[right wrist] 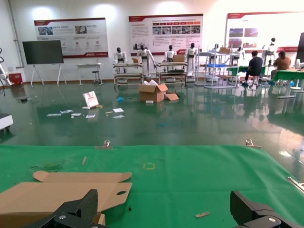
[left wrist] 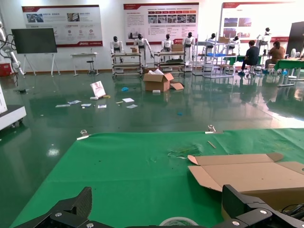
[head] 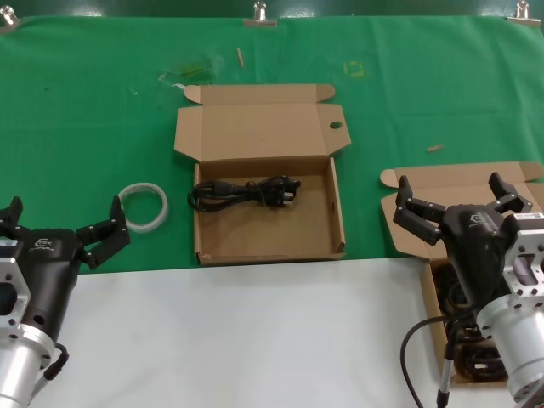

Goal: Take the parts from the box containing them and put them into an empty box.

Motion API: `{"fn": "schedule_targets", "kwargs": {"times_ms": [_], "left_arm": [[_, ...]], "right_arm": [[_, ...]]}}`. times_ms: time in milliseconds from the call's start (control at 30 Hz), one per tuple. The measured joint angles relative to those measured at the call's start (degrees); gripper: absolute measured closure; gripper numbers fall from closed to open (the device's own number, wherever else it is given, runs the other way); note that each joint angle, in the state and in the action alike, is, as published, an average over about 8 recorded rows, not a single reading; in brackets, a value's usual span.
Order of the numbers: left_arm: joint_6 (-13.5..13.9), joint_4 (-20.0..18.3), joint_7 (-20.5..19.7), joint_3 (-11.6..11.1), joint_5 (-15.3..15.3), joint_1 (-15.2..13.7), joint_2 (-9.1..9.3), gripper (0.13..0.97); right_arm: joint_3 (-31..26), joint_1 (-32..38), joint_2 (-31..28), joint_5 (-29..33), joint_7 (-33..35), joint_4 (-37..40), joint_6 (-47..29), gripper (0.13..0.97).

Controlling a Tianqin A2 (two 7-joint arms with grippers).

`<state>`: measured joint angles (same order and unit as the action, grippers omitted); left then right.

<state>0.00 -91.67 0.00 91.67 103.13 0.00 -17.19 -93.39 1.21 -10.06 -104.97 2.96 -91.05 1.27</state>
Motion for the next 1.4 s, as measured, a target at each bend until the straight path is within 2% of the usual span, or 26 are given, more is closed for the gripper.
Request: {"fn": "schedule_targets", "kwargs": {"times_ms": [1400], "left_arm": [[0.0, 0.0, 0.0, 0.0, 0.0, 0.0, 0.0, 0.132]], "right_arm": [[0.0, 0.0, 0.0, 0.0, 0.0, 0.0, 0.0, 0.129]]}}
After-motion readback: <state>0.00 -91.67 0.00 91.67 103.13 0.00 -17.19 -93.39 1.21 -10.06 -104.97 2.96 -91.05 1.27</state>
